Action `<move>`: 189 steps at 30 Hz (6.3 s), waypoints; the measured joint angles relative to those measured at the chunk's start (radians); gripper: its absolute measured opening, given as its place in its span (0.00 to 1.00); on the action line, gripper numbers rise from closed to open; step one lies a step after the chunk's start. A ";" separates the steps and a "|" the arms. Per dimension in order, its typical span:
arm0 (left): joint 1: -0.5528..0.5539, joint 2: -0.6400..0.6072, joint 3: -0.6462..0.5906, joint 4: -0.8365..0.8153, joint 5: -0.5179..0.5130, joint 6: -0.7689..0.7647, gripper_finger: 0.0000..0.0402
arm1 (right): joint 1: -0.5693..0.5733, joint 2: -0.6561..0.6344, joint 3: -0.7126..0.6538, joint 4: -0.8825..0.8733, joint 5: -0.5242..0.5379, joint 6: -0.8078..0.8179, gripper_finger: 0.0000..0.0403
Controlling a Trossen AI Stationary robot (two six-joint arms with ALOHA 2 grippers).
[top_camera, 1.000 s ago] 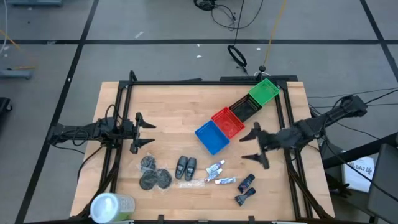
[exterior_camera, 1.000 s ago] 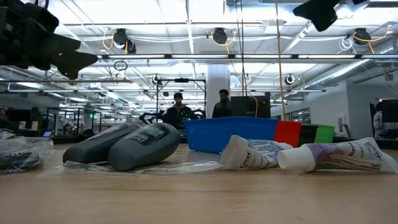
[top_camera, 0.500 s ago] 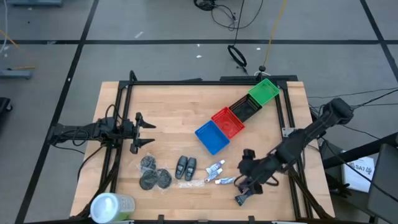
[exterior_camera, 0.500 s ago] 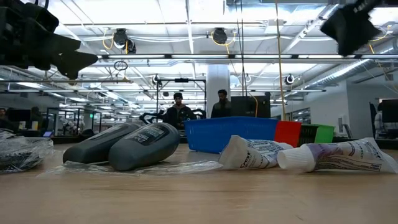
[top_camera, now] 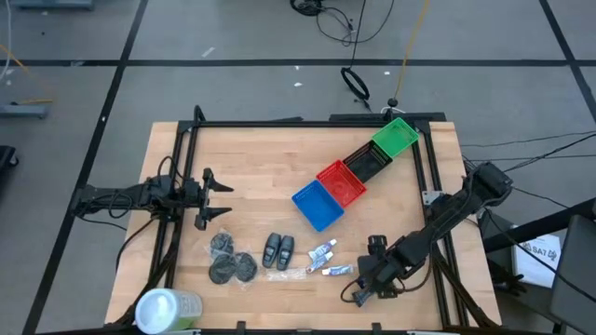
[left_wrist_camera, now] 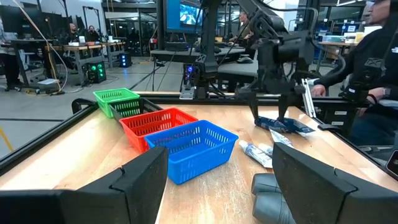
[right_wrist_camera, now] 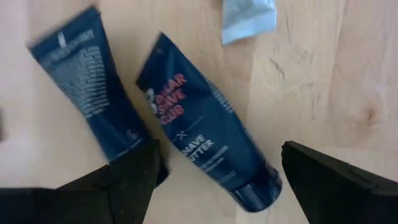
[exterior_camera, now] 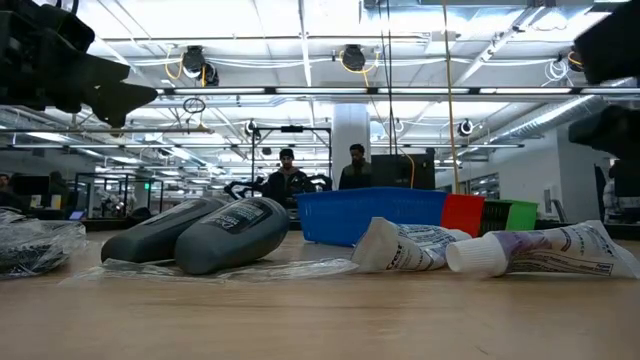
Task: Pick & Place Travel size toiletries
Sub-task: Put the top shave cream into the green bin, then put the shave cream into the green bin
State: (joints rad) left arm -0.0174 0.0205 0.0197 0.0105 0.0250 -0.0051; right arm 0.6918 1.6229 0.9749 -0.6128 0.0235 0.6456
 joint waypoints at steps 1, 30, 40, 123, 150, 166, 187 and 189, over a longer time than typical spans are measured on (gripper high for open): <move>0.000 0.000 0.000 0.000 0.000 0.000 0.70 | 0.002 0.012 0.000 0.001 0.000 0.000 0.79; 0.000 0.000 0.000 0.000 0.000 0.000 0.70 | -0.074 0.069 0.000 -0.023 0.106 -0.114 0.39; 0.000 0.000 0.000 0.000 0.000 0.000 0.70 | -0.080 0.046 -0.003 -0.029 0.114 -0.111 0.29; 0.000 0.000 0.000 0.000 0.000 0.000 0.70 | -1.271 -0.870 -0.425 0.241 0.329 -0.213 0.25; 0.000 0.000 0.000 0.000 0.000 0.000 0.70 | -1.688 -0.478 -0.425 0.504 0.158 -0.275 0.25; 0.000 0.000 0.000 0.000 0.000 0.000 0.70 | -1.688 -0.463 -0.425 0.526 0.158 -0.318 0.38; 0.000 0.000 0.000 0.000 0.000 0.000 0.70 | -1.575 -0.592 -0.425 0.579 -0.265 -0.366 0.38; 0.000 0.000 0.000 0.000 0.000 0.000 0.70 | -1.533 -0.619 -0.425 0.611 -0.267 -0.364 0.37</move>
State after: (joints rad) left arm -0.0171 0.0207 0.0196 0.0109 0.0250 -0.0050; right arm -0.8414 1.0044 0.5495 -0.0019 -0.2433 0.2816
